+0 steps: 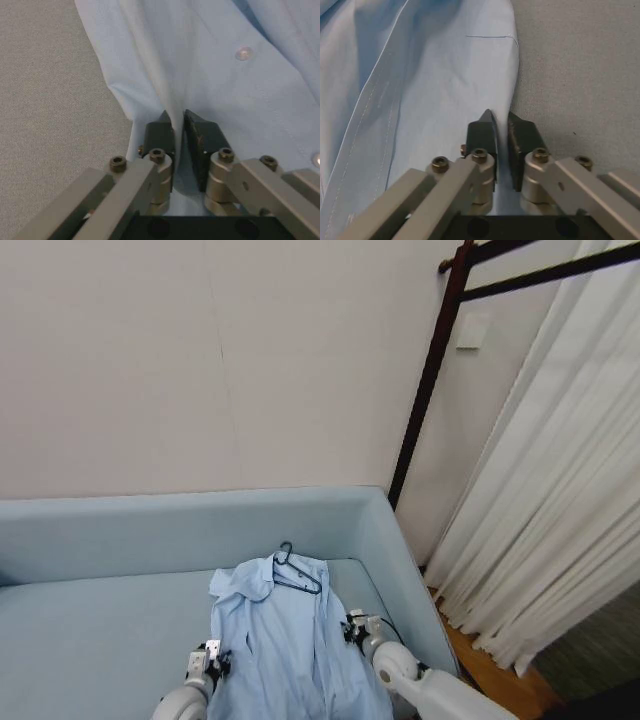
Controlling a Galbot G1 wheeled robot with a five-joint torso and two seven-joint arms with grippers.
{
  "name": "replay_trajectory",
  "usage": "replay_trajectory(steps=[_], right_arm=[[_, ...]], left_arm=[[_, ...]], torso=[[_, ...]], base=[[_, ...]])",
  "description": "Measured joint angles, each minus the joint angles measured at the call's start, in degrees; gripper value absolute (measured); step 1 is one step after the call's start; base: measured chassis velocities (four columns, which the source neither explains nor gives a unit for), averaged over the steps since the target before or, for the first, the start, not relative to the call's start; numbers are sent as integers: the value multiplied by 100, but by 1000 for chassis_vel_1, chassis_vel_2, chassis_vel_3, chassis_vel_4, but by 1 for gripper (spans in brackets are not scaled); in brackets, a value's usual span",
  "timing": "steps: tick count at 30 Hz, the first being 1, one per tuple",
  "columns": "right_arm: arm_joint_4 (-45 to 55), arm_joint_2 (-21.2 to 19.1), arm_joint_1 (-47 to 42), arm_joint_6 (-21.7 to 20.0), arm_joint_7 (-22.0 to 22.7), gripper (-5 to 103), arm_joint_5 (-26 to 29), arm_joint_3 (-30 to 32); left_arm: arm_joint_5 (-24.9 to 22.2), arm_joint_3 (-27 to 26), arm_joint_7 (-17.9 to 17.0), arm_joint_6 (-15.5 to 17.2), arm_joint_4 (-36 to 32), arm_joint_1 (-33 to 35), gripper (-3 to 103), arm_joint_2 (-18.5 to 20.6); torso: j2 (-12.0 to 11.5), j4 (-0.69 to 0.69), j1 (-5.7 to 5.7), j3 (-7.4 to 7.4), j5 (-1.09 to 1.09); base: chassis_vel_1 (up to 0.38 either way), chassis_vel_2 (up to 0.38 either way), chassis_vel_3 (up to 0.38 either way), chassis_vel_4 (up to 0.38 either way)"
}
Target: Pick up the clothes from the sofa and hang them on the clothes hanger.
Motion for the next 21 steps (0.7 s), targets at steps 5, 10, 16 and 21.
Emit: replay_trajectory(steps=[5, 10, 16, 21], right_arm=[[153, -139, -152, -18, -26, 0, -22, 0], [460, -331, -410, -49, -76, 0, -48, 31], [859, -577, -642, -108, -75, 0, -70, 32], [1067, -742, -787, -112, -74, 0, -97, 47]], left_arm=[[65, -1, 2, 53, -307, 280, 1, 23], [139, -2, -218, 223, -741, 766, 0, 24], [151, -93, -464, 346, -1127, 1220, 0, 36], [211, -130, -589, 398, -1334, 1479, 0, 22]], torso=[[0, -1, 0, 0, 0], [0, -1, 0, 0, 0], [1, 0, 0, -1, 0], [0, -1, 0, 0, 0]], base=[[0, 0, 0, 0], [0, 0, 0, 0], [0, 0, 0, 0], [0, 0, 0, 0]])
